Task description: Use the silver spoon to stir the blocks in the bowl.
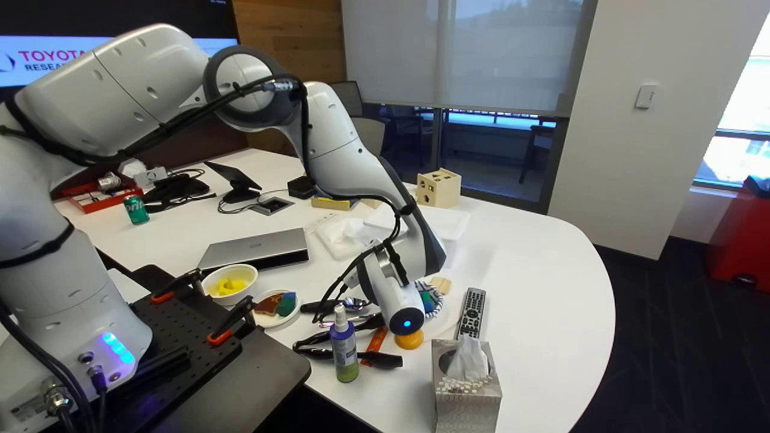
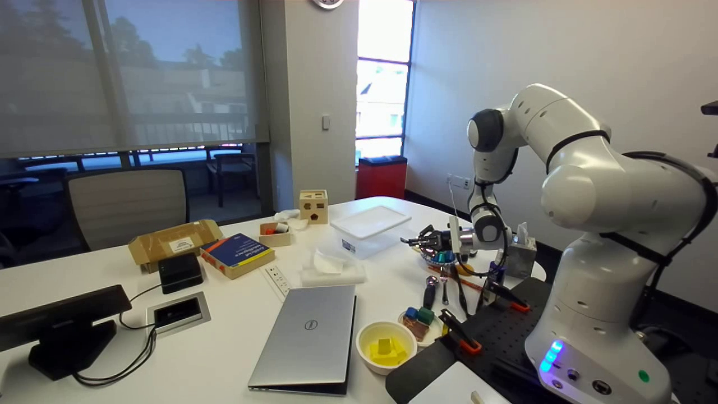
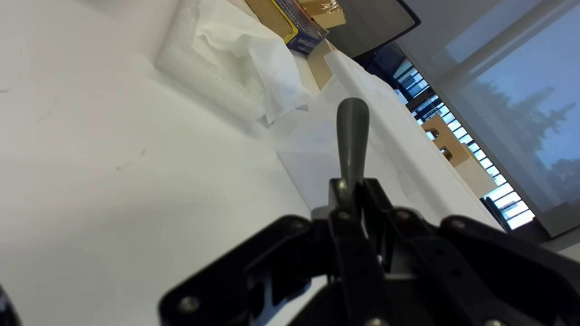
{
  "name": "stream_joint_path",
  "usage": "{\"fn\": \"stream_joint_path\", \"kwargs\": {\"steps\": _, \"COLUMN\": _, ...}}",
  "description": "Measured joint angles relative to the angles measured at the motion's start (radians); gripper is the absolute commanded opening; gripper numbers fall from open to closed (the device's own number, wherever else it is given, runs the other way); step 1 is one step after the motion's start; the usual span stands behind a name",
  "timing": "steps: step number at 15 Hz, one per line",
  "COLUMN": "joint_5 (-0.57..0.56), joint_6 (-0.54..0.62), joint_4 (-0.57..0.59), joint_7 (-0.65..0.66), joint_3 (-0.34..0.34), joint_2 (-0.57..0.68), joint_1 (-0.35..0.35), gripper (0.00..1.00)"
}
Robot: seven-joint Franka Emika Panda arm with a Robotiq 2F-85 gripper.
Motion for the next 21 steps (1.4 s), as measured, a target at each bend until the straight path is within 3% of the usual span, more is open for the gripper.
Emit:
{"fn": "stream_joint_path", "kwargs": {"steps": 12, "joint_5": 0.017, "joint_6": 0.000, "joint_4": 0.061, "joint_7": 0.035, "joint_3": -0.004, "joint_2": 0.099, "joint_1": -0.016, "gripper": 0.03}}
{"fn": "stream_joint_path", "kwargs": {"steps": 21, "joint_5": 0.017, "joint_6": 0.022, "joint_4": 0.046, "joint_7": 0.035, "joint_3": -0.074, "joint_2": 0.068, "joint_1": -0.008, "gripper": 0.03}}
